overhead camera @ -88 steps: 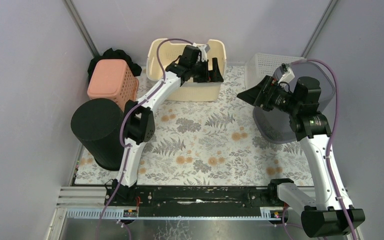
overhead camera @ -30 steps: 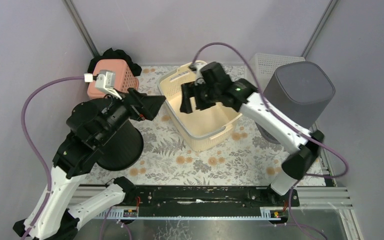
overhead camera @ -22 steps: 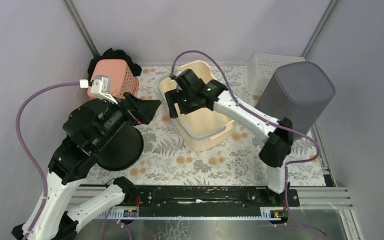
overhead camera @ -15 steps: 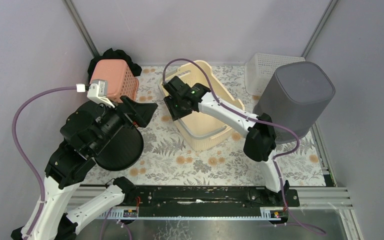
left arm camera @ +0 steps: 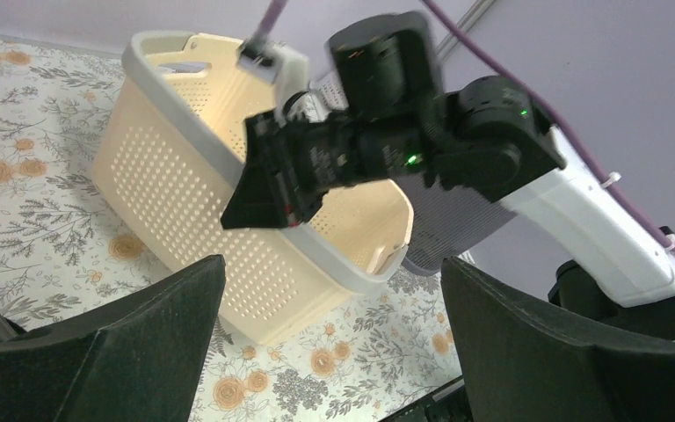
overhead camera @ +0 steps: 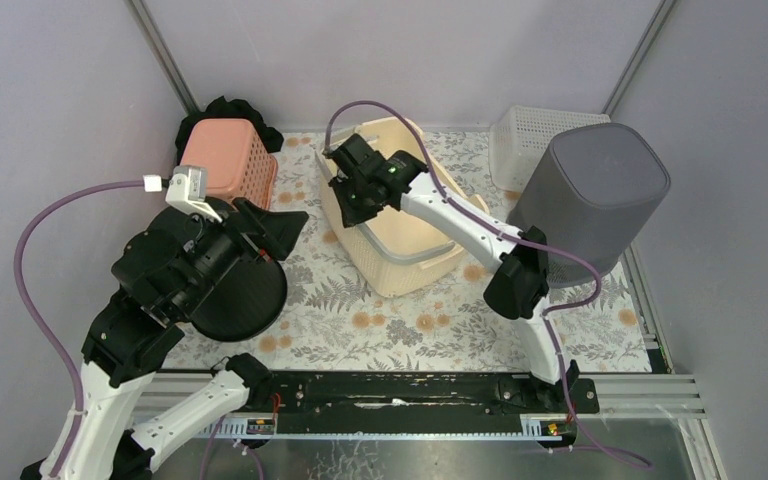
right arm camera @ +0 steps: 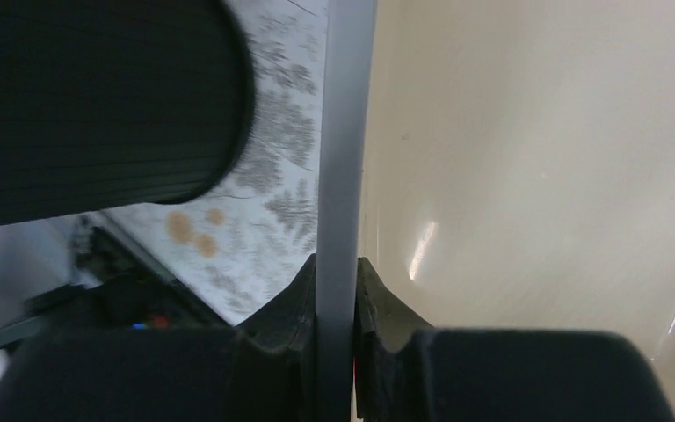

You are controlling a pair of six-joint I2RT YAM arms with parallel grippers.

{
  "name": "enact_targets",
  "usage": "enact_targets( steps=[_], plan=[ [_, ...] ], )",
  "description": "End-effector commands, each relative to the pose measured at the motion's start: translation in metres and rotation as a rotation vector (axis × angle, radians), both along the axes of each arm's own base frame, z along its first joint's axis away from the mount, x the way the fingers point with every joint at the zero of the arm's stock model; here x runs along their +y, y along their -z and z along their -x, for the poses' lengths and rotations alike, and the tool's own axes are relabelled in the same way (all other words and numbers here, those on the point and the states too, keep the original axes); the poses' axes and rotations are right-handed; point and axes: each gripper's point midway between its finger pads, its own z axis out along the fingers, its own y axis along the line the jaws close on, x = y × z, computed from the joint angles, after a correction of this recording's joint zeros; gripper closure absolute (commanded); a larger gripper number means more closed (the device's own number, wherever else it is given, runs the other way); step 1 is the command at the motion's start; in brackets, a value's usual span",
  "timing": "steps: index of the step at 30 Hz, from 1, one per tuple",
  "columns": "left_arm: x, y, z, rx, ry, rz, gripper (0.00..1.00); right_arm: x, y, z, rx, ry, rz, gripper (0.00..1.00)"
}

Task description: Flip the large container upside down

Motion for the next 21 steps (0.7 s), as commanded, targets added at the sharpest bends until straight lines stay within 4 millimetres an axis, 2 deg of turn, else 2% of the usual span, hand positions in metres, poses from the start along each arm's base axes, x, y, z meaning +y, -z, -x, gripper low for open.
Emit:
enact_targets(
  steps=[1,3,5,9,15,20,21],
  plan=[
    [0.011,-0.023,0.009,-0.049,-0.024,0.043,0.00,0.014,-0.158,-0.001,-0.018,-0.039,-0.577,1.00],
    [0.013,-0.027,0.011,-0.058,-0.024,0.048,0.00,0.008,-0.185,-0.011,0.013,-0.032,-0.737,1.00],
    [0.014,-0.030,0.013,-0.064,-0.027,0.052,0.00,0.001,-0.199,-0.021,0.066,-0.017,-0.871,1.00],
    [0.017,-0.035,0.014,-0.072,-0.033,0.055,0.00,0.002,-0.232,-0.030,0.122,-0.030,-1.112,1.00],
    [0.018,-0.039,0.015,-0.077,-0.034,0.054,0.00,0.004,-0.246,-0.043,0.194,-0.034,-1.383,1.00],
    [0.018,-0.041,0.016,-0.078,-0.034,0.051,0.00,-0.005,-0.246,-0.059,0.241,-0.058,-1.594,1.00],
    [0.018,-0.041,0.015,-0.075,-0.033,0.049,0.00,-0.009,-0.252,-0.059,0.236,-0.070,-1.640,1.00]
  ],
)
